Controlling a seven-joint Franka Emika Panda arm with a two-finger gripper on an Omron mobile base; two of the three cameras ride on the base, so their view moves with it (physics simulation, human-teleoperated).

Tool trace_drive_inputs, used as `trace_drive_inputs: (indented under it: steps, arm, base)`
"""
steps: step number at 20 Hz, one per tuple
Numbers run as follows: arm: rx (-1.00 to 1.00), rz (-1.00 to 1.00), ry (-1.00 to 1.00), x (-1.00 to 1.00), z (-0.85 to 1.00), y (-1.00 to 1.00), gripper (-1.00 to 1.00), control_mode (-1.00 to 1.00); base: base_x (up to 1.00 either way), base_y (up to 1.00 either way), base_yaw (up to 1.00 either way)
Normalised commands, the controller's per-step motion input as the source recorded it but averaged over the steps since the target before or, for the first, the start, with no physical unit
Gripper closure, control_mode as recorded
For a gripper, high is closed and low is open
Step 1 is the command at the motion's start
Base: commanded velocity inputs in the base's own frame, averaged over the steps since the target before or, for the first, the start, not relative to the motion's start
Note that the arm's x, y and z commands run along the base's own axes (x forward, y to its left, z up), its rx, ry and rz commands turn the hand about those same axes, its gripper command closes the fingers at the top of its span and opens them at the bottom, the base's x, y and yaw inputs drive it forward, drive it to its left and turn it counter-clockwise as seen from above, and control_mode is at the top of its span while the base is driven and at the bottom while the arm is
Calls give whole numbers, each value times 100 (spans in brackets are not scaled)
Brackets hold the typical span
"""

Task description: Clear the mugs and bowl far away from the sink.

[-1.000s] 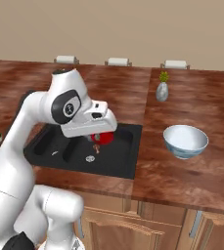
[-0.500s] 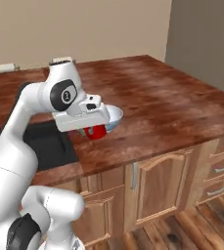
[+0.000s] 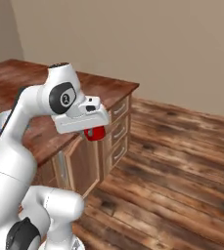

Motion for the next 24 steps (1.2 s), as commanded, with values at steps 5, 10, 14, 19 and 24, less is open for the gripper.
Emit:
trace_drive_inputs:
  steps: [5,10,14,19,24]
  arm:
    - [0,0,0,0,0,0,100,100]
    - [0,0,0,0,0,0,100,100]
    - [0,0,0,0,0,0,100,100]
    - [0,0,0,0,0,0,100,100]
    - [0,0,0,0,0,0,100,100]
  base:
    - [0,0,-100]
    - [0,0,-100]
    - [0,0,-100]
    - [0,0,-100]
    - [0,0,-100]
